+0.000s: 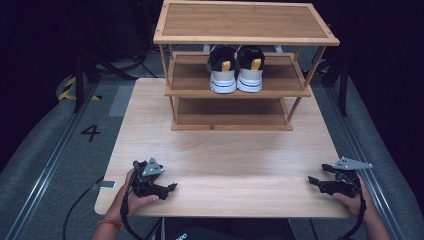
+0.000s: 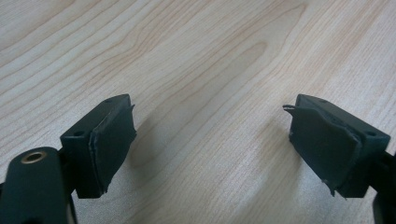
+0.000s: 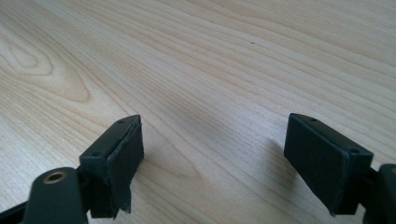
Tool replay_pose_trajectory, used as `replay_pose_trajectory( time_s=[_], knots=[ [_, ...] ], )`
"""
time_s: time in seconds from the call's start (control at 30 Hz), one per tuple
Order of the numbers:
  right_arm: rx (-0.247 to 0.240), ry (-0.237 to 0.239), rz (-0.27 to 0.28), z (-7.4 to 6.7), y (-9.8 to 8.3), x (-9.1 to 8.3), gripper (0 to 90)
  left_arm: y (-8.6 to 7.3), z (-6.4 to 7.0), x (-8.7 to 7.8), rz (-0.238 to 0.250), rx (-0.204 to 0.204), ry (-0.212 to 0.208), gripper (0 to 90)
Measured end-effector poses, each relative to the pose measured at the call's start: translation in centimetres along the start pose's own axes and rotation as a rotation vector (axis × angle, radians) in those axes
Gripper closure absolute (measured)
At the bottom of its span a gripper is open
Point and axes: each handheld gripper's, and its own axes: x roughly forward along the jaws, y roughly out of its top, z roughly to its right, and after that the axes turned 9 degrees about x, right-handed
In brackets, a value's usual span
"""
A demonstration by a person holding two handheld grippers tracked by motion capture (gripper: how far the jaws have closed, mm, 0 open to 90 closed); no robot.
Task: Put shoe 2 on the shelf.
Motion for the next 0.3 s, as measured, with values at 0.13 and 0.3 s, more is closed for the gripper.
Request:
replay_pose_trajectory(
  time_s=[0.13, 0.3],
  knots=[
    [0.001, -0.002, 0.000, 0.02, 0.00, 0.00, 20.5, 0.03, -0.05, 0.04, 0.002, 0.000, 0.003, 14.7],
    [0.002, -0.003, 0.000, 0.03, 0.00, 0.00, 20.6, 0.04, -0.03, 0.01, -0.002, -0.004, 0.004, 14.7]
  ],
)
